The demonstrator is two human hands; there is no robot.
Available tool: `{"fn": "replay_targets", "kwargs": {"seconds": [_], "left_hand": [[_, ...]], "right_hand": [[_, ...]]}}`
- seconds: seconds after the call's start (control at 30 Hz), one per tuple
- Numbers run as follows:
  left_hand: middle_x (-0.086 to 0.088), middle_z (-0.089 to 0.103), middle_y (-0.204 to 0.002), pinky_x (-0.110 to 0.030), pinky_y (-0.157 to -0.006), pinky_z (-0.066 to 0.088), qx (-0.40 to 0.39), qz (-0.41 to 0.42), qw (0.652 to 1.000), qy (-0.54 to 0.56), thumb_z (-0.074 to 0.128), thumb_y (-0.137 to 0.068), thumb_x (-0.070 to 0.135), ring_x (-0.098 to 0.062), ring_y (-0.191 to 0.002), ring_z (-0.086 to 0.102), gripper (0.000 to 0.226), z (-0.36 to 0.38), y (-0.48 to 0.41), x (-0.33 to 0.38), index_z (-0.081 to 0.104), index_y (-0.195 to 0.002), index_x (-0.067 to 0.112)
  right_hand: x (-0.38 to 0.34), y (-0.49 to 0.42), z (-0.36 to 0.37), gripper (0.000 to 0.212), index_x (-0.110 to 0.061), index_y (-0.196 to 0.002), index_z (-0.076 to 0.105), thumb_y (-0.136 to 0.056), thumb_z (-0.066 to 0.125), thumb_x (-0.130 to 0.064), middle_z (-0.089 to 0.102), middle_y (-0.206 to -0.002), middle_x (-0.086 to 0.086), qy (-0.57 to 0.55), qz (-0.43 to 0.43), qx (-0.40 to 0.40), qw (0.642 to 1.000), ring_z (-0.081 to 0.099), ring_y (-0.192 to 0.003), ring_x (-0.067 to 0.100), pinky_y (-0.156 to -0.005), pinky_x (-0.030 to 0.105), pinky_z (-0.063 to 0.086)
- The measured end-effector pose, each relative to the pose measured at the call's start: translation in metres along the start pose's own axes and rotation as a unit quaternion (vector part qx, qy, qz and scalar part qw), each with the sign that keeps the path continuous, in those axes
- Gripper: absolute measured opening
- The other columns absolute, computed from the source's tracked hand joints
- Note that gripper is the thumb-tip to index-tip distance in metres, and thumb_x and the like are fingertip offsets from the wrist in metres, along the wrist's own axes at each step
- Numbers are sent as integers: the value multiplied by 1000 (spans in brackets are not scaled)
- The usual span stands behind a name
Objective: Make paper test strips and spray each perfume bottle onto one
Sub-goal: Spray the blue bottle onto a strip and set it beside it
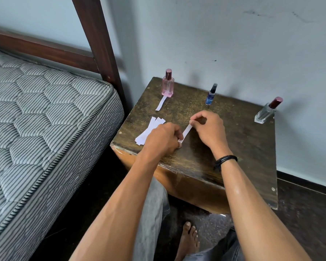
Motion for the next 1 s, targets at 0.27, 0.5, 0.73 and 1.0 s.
{"fn": "replay_targets", "kwargs": {"seconds": [0.27, 0.5, 0.73, 1.0], "left_hand": [[3, 69, -87, -32, -80, 54, -10, 0, 1000, 12, 82, -77, 13, -20, -89, 67, 25, 0, -1, 0, 63, -83, 29], [11, 60, -78, -26, -77, 50, -23, 6, 1000, 19, 83, -78, 13, -11, -76, 58, 22, 2, -3, 1, 77, -95, 25], [10, 68, -79, -23, -75, 51, -13, 30, 996, 80, 79, -84, 15, -6, -73, 61, 14, -1, -5, 0, 80, -93, 25], [5, 71, -86, -22, -71, 49, 49, -13, 991, 124, 80, -85, 29, -9, -76, 63, 19, 2, -21, 17, 76, -101, 20]], "right_hand": [[2, -4, -6, 15, -21, -99, 80, -95, 71, -9, 73, -94, -11, -49, -14, -10, 999, 63, -86, -7, -70, 2, 42], [7, -8, -7, 15, -21, -97, 78, -92, 75, -8, 71, -88, -10, -50, -8, -7, 999, 67, -84, 1, -73, 12, 48], [12, -11, -12, 15, -22, -91, 77, -91, 76, -7, 73, -89, -10, -58, -14, -29, 998, 68, -84, 5, -77, 18, 52], [10, -10, -15, 22, -21, -94, 74, -95, 68, 1, 70, -90, -12, -50, -58, -54, 996, 64, -83, -2, -68, 4, 45]]}}
Point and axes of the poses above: each hand's wrist, its own y-axis away from the middle knuckle, its own z-axis out of the palm, x = y × z, the point moved 1 cm from there along -y, towards the middle knuckle
